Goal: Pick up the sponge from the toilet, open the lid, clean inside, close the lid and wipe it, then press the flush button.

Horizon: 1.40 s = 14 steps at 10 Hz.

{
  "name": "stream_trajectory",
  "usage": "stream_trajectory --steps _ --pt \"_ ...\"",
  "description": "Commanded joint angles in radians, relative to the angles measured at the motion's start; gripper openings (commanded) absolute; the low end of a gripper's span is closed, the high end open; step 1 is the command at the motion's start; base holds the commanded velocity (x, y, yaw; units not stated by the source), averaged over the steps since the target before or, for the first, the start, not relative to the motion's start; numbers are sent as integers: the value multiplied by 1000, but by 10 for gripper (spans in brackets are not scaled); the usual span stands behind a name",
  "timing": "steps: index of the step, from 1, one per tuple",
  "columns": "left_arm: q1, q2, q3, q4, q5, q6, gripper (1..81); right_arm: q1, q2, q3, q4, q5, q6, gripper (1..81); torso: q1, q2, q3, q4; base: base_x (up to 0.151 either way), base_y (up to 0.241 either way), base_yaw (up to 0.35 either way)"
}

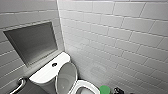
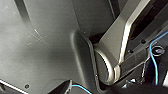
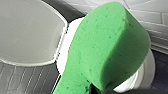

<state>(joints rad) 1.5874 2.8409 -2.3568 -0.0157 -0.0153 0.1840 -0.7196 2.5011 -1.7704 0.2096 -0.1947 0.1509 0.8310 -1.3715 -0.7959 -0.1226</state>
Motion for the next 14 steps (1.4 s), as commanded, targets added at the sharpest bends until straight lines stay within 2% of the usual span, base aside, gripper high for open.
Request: stream_trajectory --steps 1,2,3,4,6,8,9,10,12,14 --pt "4 3 16 -9 80 6 811 177 86 -137 -2 -113 2 10 64 -100 0 0 0 0 0" --pt "4 5 16 -7 80 6 811 203 100 -156 -1 -124 1 10 66 -102 0 0 0 0 0" --pt "4 10 16 -7 80 6 811 228 109 -164 -1 -127 3 10 74 -114 -38 0 0 0 0" --pt "6 14 16 -6 80 6 811 243 112 -159 -1 -126 3 10 90 -140 -96 0 0 0 0" --pt "10 19 13 -6 80 6 811 254 129 -164 -4 -127 4 10 125 -199 -131 0 0 0 0" --pt "12 25 8 -6 80 8 811 265 153 -165 -4 -127 3 10 169 -268 -196 0 0 0 0" --pt "13 25 8 -7 80 8 811 281 172 -162 -7 -127 4 10 127 -204 -189 0 0 0 0" --pt "13 23 8 -7 80 8 811 309 195 -162 -7 -129 6 10 143 -227 -158 0 0 0 0" --pt "15 26 8 -9 80 8 811 354 238 -188 2 -193 7 10 153 -240 -171 0 0 0 0" --pt "16 28 8 -12 80 8 811 361 291 -260 7 -198 7 10 153 -237 -171 0 0 0 0"
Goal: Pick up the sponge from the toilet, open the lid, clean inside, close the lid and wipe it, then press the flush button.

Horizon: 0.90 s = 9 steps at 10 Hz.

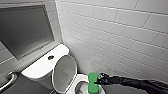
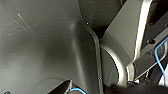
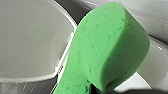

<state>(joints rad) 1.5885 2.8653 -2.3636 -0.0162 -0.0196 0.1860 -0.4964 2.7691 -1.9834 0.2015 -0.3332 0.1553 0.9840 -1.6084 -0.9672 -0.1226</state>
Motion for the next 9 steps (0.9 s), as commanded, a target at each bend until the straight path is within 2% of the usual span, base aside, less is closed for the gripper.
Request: stream_trajectory --steps 1,2,3,4,5,6,7,9 --pt "17 5 15 -11 84 6 811 146 48 -80 15 -60 3 10 0 0 0 0 0 0 0" --pt "20 5 15 -11 84 6 811 162 63 -98 15 -58 3 10 64 -100 0 0 0 0 0" --pt "20 5 11 -13 84 6 811 181 75 -104 16 -53 4 10 67 -104 0 0 0 0 0" --pt "21 10 4 -13 84 6 811 196 83 -104 19 -50 4 10 77 -119 -36 0 0 0 0" --pt "21 14 -5 -13 84 6 811 204 91 -101 19 -50 4 10 95 -148 -43 0 0 0 0" --pt "21 23 -16 -13 84 6 811 207 102 -104 19 -52 4 10 53 -85 -52 0 0 0 0" --pt "21 28 -22 -11 86 6 811 207 106 -103 19 -53 4 10 74 -119 -20 0 0 0 0" --pt "21 28 -29 -13 86 6 811 201 103 -104 19 -47 4 10 89 -146 -26 0 0 0 0"
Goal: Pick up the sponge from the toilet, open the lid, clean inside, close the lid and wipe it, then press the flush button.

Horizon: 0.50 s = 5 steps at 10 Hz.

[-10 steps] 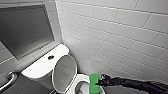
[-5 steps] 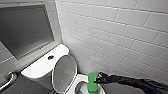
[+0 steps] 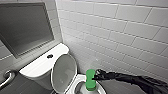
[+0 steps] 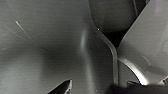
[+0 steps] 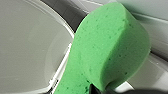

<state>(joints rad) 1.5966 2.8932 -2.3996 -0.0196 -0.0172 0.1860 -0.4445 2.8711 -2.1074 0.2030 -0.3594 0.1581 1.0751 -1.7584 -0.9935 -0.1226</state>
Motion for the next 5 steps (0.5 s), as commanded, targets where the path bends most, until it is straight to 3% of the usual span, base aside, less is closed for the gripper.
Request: stream_trajectory --steps 1,3,4,5 --pt "13 2 7 -10 83 6 811 146 -10 24 16 -13 1 10 0 0 -24 92 0 0 0" --pt "13 5 7 -10 86 6 811 147 -16 20 18 -1 1 10 0 3 -55 106 0 0 0" --pt "13 5 7 -10 88 6 811 149 -16 18 18 13 1 10 0 4 -70 124 0 0 0" --pt "13 6 7 -10 89 6 811 151 -17 17 18 20 3 10 0 3 -36 79 0 0 0"
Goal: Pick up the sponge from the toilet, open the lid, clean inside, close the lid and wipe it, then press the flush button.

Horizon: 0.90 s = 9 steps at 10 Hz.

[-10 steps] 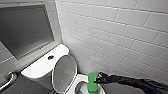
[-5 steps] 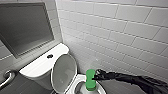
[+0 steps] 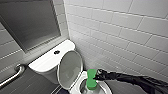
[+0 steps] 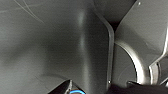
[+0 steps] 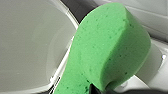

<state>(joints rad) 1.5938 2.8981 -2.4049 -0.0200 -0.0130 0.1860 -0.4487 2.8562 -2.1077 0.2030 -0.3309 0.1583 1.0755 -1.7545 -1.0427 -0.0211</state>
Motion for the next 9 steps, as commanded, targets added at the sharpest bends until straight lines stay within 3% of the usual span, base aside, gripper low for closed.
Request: stream_trajectory --steps 1,2,5,6,7,9 --pt "16 1 12 -9 85 6 811 156 -1 17 18 3 3 10 0 0 0 -1 0 0 0" --pt "16 3 12 -9 85 6 811 156 -2 11 18 6 7 10 0 0 -6 8 0 0 0" --pt "24 3 12 -9 82 6 811 162 -4 -1 19 32 14 10 0 0 -7 9 0 0 0" --pt "27 3 12 -9 79 6 811 167 2 -1 19 44 15 10 0 0 -29 9 0 0 0" --pt "28 3 10 -9 79 6 811 169 7 0 19 55 15 10 0 0 -8 9 0 0 0" --pt "28 3 12 -11 79 6 811 164 34 -21 19 82 23 10 0 0 -13 9 0 0 0"
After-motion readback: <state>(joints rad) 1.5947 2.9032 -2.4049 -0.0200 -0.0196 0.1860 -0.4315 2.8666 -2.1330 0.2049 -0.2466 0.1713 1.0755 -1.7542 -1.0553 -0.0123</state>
